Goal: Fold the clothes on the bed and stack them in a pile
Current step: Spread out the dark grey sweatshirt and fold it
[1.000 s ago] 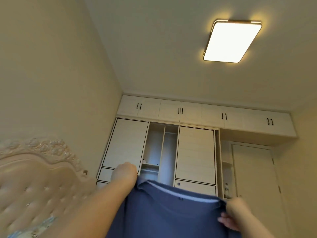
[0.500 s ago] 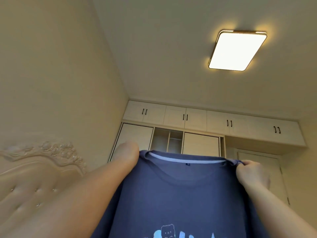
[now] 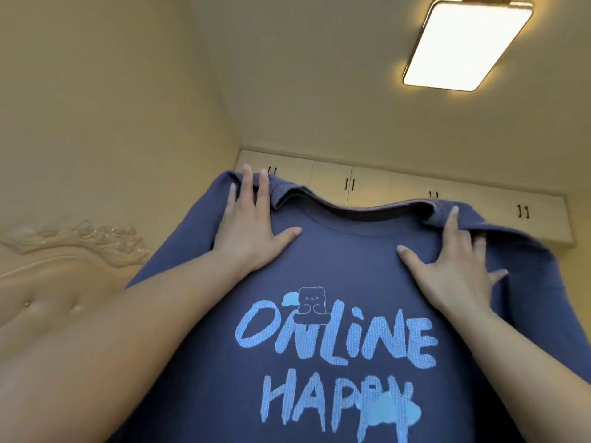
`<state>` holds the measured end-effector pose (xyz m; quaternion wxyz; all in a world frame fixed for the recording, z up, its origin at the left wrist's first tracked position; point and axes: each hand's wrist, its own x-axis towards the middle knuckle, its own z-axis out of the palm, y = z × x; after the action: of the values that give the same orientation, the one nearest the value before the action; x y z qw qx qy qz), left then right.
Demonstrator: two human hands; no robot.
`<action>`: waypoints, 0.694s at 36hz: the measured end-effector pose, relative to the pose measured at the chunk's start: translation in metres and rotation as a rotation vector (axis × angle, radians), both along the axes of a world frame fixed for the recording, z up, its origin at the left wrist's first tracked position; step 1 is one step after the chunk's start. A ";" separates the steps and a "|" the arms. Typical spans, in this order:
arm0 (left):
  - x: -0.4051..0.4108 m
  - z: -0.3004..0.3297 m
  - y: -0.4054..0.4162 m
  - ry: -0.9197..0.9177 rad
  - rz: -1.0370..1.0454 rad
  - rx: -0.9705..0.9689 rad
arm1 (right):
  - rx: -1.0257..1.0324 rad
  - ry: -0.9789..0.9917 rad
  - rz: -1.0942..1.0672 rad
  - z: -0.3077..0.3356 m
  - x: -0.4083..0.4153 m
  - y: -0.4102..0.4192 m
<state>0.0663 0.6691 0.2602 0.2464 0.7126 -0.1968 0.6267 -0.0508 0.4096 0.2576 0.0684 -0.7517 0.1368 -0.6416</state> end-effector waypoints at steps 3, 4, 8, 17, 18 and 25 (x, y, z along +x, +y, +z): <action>0.027 -0.024 -0.014 0.004 0.029 0.053 | 0.030 0.062 -0.036 -0.023 0.025 -0.015; 0.038 -0.034 -0.020 0.014 0.023 0.065 | 0.040 0.077 -0.042 -0.031 0.033 -0.021; 0.088 -0.073 -0.042 0.073 0.063 0.134 | 0.054 0.145 -0.070 -0.067 0.073 -0.048; 0.242 -0.091 -0.111 -0.076 0.254 0.230 | 0.033 0.147 -0.083 -0.091 0.225 -0.130; 0.267 -0.096 -0.122 -0.065 0.286 0.256 | 0.029 0.158 -0.094 -0.096 0.251 -0.143; 0.459 -0.221 -0.214 0.444 0.300 0.465 | 0.033 0.542 -0.200 -0.220 0.461 -0.230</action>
<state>0.5254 0.4552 0.0391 0.0195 0.8894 -0.1690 0.4244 0.4099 0.1792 0.0375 -0.0221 -0.8773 0.2340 -0.4186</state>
